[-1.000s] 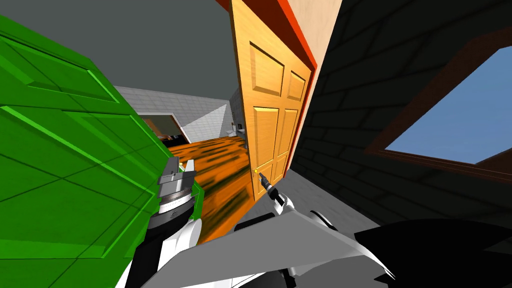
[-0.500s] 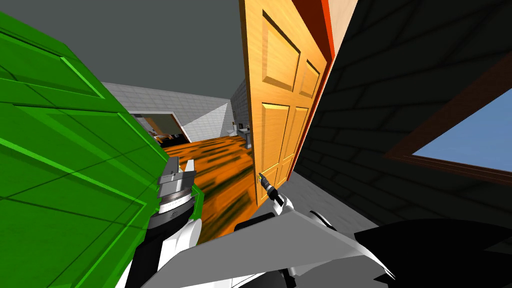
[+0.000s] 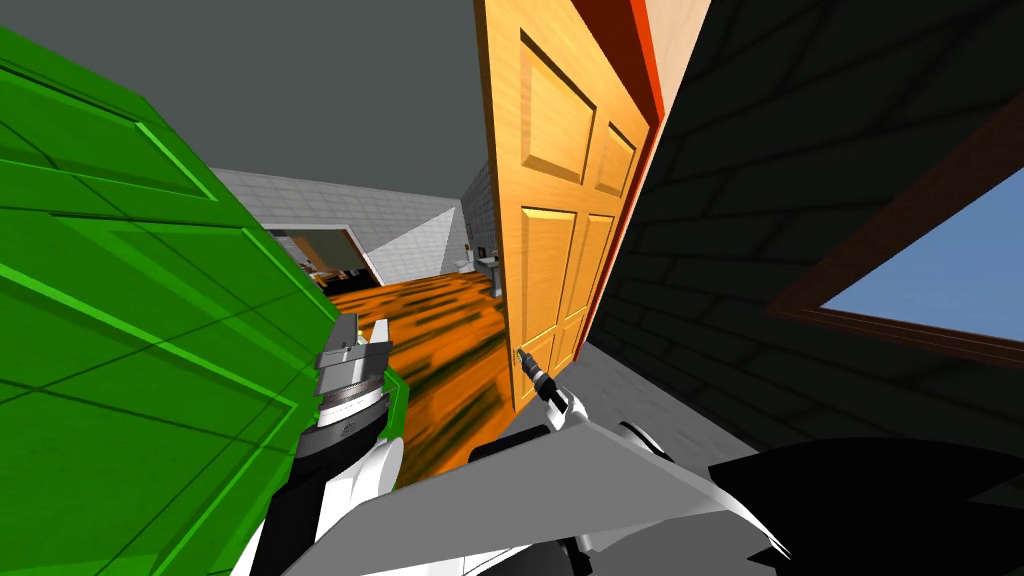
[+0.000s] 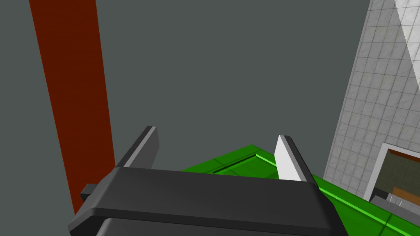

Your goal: Push the door open

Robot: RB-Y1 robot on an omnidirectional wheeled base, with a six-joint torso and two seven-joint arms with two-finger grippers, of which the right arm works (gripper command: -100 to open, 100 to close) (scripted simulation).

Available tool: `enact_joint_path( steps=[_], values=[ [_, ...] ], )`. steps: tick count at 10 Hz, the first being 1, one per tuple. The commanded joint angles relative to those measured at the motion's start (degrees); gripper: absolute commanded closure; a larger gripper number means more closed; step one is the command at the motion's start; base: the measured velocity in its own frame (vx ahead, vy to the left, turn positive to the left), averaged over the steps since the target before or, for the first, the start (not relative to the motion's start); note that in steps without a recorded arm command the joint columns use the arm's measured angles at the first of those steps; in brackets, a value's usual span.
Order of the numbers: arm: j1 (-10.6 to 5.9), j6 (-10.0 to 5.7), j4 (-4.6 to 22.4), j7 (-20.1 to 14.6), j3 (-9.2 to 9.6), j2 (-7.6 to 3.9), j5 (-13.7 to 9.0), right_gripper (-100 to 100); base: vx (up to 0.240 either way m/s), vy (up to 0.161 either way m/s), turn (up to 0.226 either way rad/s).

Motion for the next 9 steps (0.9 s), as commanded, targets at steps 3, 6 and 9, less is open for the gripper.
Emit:
enact_joint_path(
  steps=[3, 6, 9],
  values=[
    [0.04, 0.12, 0.0, 0.4, -0.75, -0.29, -0.5, 100, 0.081, 0.031, -0.014],
    [0.06, 0.29, 0.1, 1.1, -1.9, -0.64, -1.3, 100, 0.15, 0.084, -0.027],
    [0.08, 0.51, 0.1, 2.0, -3.44, -1.0, -2.4, 100, 0.15, 0.091, -0.036]
  ],
)
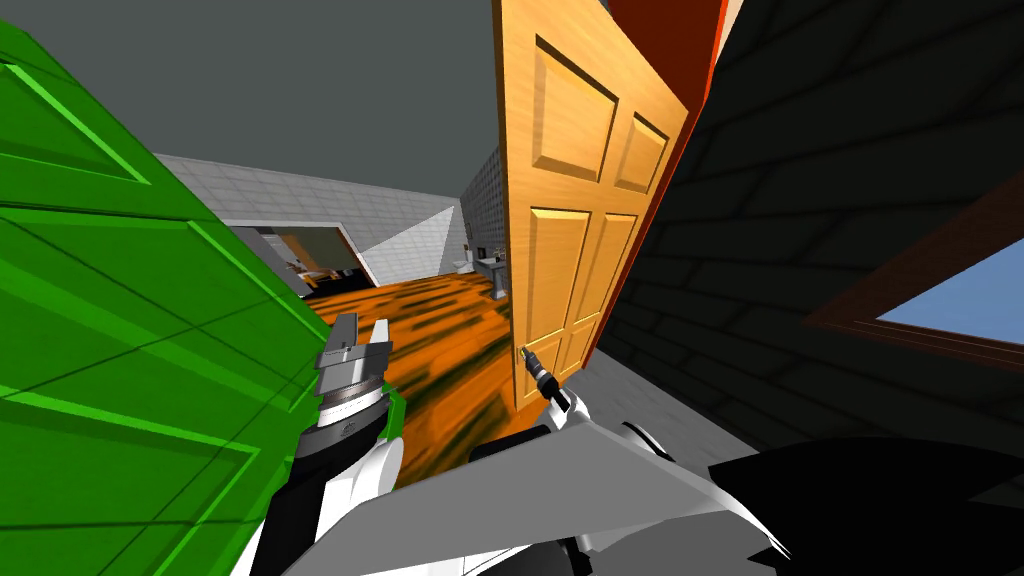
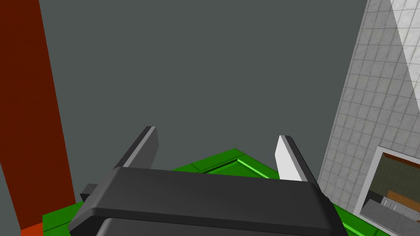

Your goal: Push the door open

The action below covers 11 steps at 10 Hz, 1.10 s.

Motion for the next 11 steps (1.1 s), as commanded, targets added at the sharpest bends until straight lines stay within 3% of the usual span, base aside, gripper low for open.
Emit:
enact_joint_path(
  steps=[1, 7, 8, 11],
  values=[
    [0.17, 0.42, -0.5, 0.6, -1.33, -0.74, -0.8, 100, 0.151, 0.109, -0.046],
    [0.22, 0.92, -0.4, 2.5, -4.78, -1.17, -3.2, 100, 0.142, 0.096, -0.065],
    [-1.22, -0.23, 2.3, 2.4, -4.6, -1.05, -3.1, -100, -0.083, 0.07, -0.094],
    [-1.25, 0.0, 2.0, 2.2, -4.72, -1.01, -3.1, -100, -0.22, 0.032, -0.041]
  ],
)
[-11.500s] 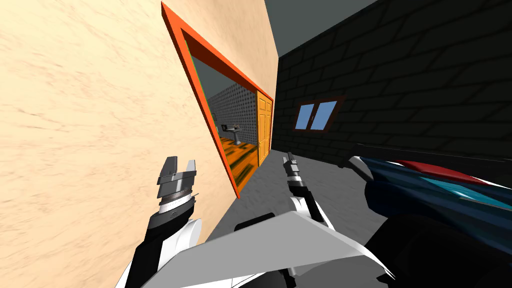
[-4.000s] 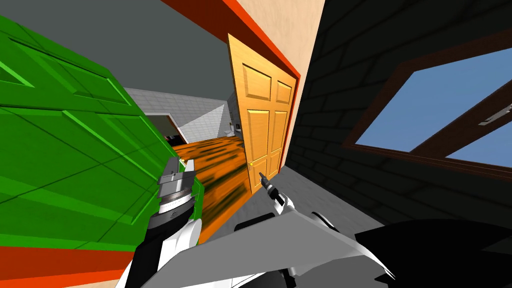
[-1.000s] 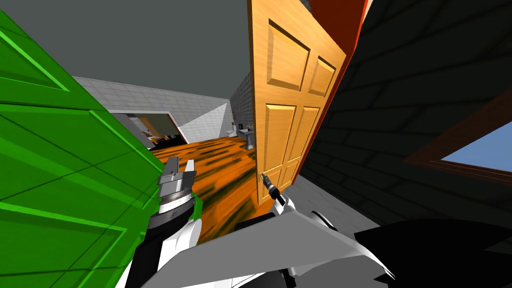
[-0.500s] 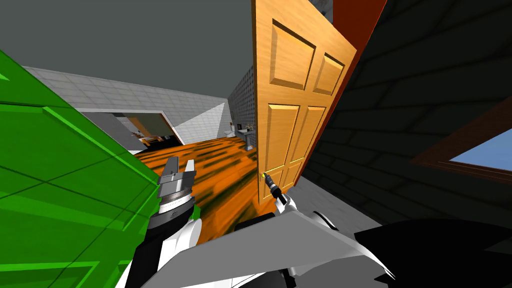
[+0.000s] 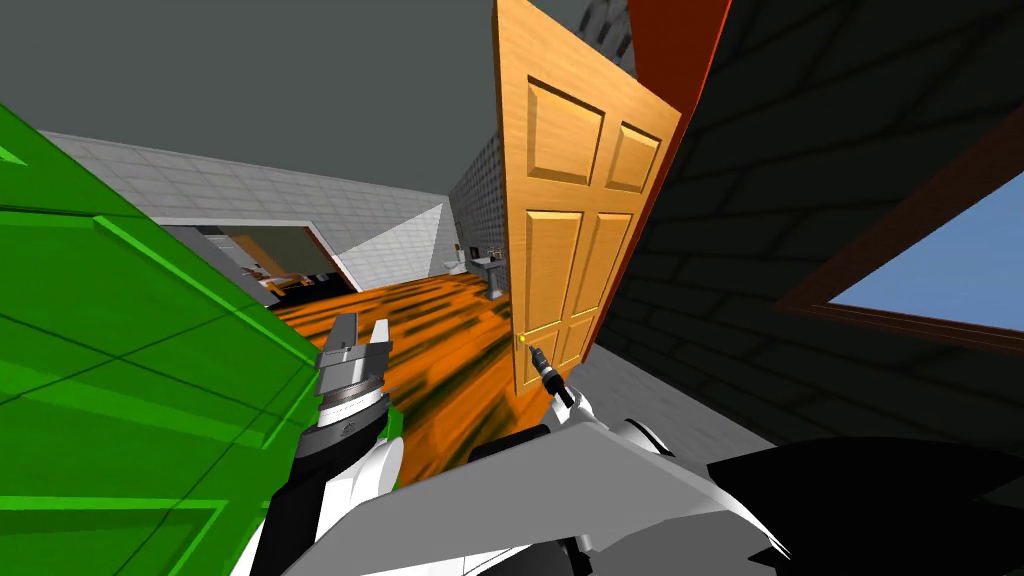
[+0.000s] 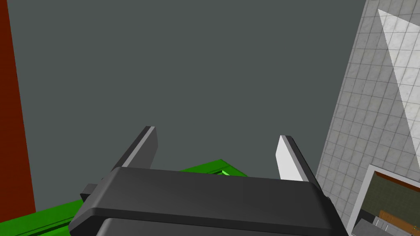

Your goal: Push the door open

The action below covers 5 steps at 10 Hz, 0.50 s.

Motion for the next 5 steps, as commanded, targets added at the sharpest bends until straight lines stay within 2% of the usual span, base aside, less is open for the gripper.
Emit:
enact_joint_path(
  steps=[1, 3, 4, 5],
  values=[
    [-0.06, 0.17, -0.1, -0.2, -0.11, 0.11, -0.1, -100, -0.266, 0.046, -0.062],
    [-0.08, 0.36, -0.3, -0.3, -0.21, 0.36, -0.2, -100, -0.259, 0.051, -0.067],
    [-0.06, 0.31, -0.3, -0.3, -0.18, 0.29, -0.1, -100, -0.11, 0.021, -0.013],
    [0.06, 0.1, -0.2, -0.1, -0.34, 0.26, -0.2, -100, 0.088, 0.002, 0.02]
  ],
)
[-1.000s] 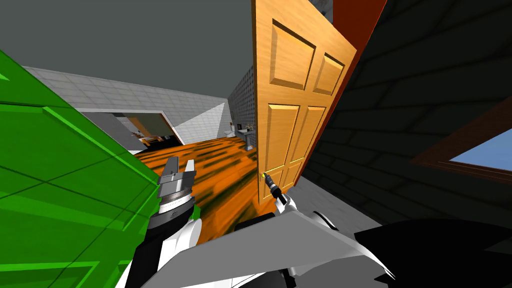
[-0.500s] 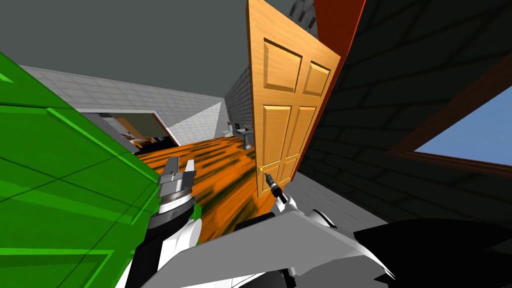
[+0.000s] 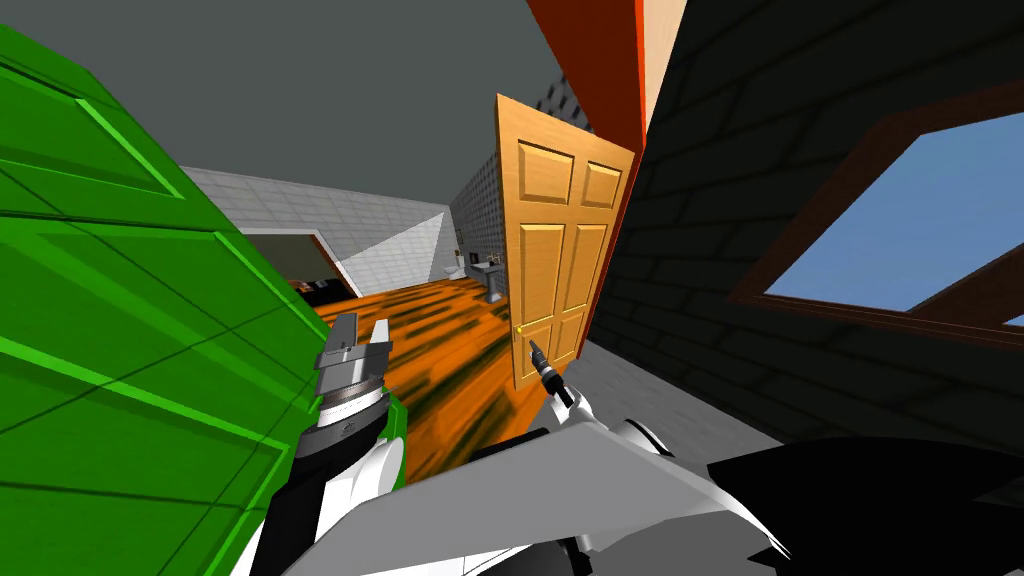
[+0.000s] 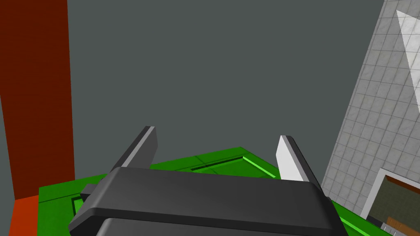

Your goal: Push the door open

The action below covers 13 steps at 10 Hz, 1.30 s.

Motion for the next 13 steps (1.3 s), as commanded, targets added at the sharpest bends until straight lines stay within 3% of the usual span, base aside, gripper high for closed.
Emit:
enact_joint_path(
  steps=[1, 10, 11, 13],
  values=[
    [0.05, -0.22, 0.0, 0.2, -0.13, -0.04, -0.1, -100, 0.169, 0.004, 0.021],
    [0.57, -1.61, 0.3, 1.1, -1.03, 0.26, -0.4, -100, 0.174, 0.035, 0.02],
    [0.57, -1.61, 0.3, 1.1, -1.03, 0.26, -0.4, 100, -0.016, 0.001, 0.006],
    [0.57, -1.61, 0.3, 1.1, -1.03, 0.26, -0.4, 100, -0.021, -0.003, 0.005]
  ],
)
